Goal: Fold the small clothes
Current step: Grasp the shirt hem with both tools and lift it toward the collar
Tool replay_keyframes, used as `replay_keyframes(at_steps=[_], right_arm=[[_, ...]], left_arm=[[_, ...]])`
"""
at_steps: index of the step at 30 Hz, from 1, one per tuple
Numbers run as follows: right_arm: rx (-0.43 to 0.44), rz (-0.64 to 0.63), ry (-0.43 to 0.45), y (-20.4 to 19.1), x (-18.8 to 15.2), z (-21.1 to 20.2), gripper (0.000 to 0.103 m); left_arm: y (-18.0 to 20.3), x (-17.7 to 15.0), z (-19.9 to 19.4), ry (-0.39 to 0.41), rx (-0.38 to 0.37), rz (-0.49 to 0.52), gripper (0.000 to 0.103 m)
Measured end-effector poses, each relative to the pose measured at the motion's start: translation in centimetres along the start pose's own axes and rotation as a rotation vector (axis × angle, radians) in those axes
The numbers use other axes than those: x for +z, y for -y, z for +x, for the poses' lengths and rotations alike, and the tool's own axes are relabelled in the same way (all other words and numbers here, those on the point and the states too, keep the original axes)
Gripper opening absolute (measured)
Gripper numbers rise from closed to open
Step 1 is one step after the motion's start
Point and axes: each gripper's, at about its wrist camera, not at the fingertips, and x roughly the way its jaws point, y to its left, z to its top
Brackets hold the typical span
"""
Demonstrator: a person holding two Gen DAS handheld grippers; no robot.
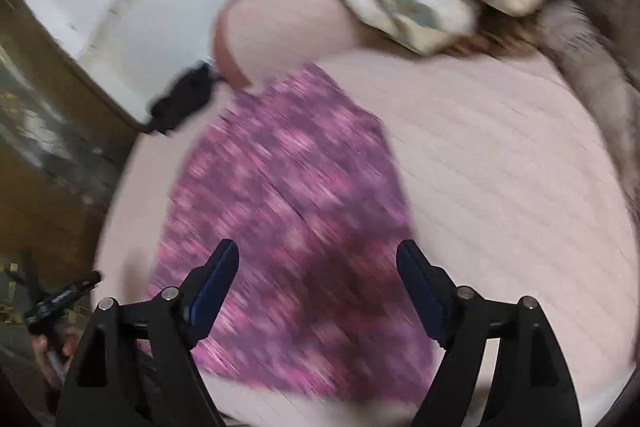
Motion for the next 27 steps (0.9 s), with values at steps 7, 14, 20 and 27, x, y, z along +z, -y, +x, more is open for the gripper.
replay_keyframes(at_steps=[7,14,20,27], right_arm=[[0.103,-0.089,-0.087,-1.9,8.7,9.2,0.081],[0.107,-0.07,-0.165,0.3,15.9,18.8,0.081],[0.032,0.002,-0.184,2.3,21.3,26.2,0.081],[-0.112,-0.097,-0.234,1.6,24.3,32.6,0.049]], left_arm=[[7.3,10.3,10.9,-0.072,-0.024,0.117,0.081],[10.3,16.7,22.5,-0.16,0.045,0.169,0.081],[10.4,19.9,29.6,-0.219,0.051,0.167,0.072],[8.3,22.0,31.9,-0.289,-0.08,0.106,0.01]])
